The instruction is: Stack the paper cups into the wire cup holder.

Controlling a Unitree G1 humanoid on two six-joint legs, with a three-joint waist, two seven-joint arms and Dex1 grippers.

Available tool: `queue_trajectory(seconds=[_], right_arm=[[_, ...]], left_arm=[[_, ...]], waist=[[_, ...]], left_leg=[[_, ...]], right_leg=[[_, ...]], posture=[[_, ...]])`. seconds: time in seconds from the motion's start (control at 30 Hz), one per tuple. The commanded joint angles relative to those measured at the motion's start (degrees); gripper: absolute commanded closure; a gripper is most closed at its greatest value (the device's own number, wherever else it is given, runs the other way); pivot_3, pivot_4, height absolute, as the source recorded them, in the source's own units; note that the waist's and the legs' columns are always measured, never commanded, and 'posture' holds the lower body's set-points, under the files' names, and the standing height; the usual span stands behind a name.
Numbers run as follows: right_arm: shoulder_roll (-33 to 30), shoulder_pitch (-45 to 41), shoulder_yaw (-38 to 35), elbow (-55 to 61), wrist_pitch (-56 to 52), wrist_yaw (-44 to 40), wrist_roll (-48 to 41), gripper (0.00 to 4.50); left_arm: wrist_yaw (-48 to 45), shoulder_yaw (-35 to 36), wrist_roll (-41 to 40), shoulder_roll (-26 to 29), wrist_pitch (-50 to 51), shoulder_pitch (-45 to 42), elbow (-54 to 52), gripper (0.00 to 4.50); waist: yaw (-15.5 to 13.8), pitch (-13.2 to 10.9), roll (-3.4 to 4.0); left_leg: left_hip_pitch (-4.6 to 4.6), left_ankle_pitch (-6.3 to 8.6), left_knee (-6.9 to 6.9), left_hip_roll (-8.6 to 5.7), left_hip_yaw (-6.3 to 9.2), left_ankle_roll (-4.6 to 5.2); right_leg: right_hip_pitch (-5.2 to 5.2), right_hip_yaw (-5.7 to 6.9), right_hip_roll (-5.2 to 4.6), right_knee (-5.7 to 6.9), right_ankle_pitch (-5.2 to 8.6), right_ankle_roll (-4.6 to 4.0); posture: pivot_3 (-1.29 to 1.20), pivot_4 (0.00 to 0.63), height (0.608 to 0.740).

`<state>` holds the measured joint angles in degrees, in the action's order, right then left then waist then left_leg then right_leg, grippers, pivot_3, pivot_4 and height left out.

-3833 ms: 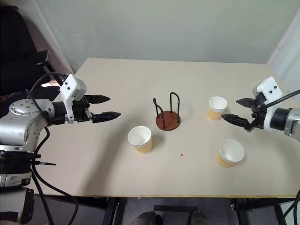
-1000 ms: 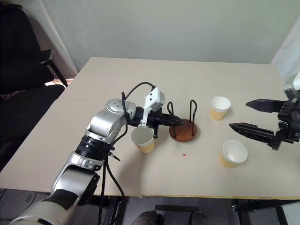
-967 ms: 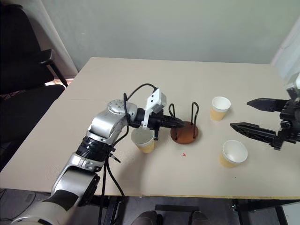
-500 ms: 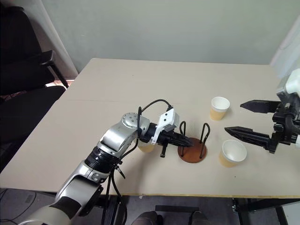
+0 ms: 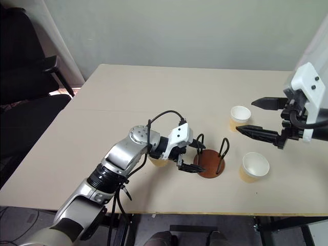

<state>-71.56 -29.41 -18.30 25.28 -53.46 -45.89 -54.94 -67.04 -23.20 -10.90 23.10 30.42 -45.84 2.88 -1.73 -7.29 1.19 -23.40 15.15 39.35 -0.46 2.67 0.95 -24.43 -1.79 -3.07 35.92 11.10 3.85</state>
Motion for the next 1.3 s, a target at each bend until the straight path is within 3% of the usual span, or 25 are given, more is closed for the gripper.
queue_trajectory(seconds=[0.03, 0.27, 0.5, 0.93, 1.07, 1.3], right_arm=[[1.70, -5.32, 6.84, -3.19, 5.11, -0.76, 7.41, 0.00], [4.36, -12.87, 21.80, -10.69, 11.15, -5.76, 22.93, 0.00], [10.73, -21.12, 35.60, -25.22, 20.96, -11.28, 41.12, 0.00], [23.50, -32.69, 44.41, -57.52, 38.74, -16.64, 62.40, 0.00], [26.62, -34.67, 44.00, -63.63, 43.30, -17.06, 65.36, 0.98], [27.66, -34.72, 42.16, -65.43, 46.53, -18.68, 67.14, 3.58]], left_arm=[[-0.40, 2.74, 0.11, 2.55, -1.84, -1.97, -2.62, 0.20], [-2.24, 9.43, -3.51, 7.61, -1.85, -6.65, -0.25, 0.20], [-2.51, 15.25, -6.19, 11.06, -0.63, -10.10, 1.57, 0.20], [-0.34, 15.40, -5.92, 12.21, 0.19, -8.35, -0.44, 0.20], [0.00, 15.32, -5.90, 12.33, 0.35, -7.90, -0.93, 0.15], [-0.61, 14.88, -5.63, 13.22, 0.04, -7.40, -0.99, 0.15]], waist=[[0.10, 0.00, 0.00], [0.20, 0.00, 0.01], [0.43, 0.00, 0.00], [0.72, 0.01, 0.02], [0.76, 0.01, 0.02], [0.73, 0.01, 0.02]], left_leg=[[0.01, 0.00, 0.01, 0.02, 0.02, 0.01], [-0.03, 0.02, 0.00, 0.05, 0.04, 0.04], [-0.09, 0.09, -0.04, 0.06, 0.07, 0.12], [-0.45, 0.08, -0.19, 0.08, 0.03, 0.05], [-0.58, 0.05, -0.24, 0.09, 0.04, -0.03], [-0.64, 0.07, -0.26, 0.09, 0.05, -0.12]], right_leg=[[0.00, 0.00, 0.00, -0.01, 0.00, 0.00], [-0.04, 0.06, -0.02, -0.02, -0.06, -0.09], [-0.14, 0.11, -0.06, -0.07, -0.07, -0.14], [-0.64, 0.16, -0.08, -0.07, -0.08, -0.34], [-0.82, 0.16, -0.08, -0.04, -0.09, -0.39], [-0.85, 0.18, -0.08, -0.02, -0.10, -0.43]], posture=[[0.00, 0.150, 0.740], [0.00, 0.150, 0.740], [0.00, 0.150, 0.740], [0.00, 0.150, 0.740], [0.00, 0.150, 0.740], [0.00, 0.150, 0.740]])
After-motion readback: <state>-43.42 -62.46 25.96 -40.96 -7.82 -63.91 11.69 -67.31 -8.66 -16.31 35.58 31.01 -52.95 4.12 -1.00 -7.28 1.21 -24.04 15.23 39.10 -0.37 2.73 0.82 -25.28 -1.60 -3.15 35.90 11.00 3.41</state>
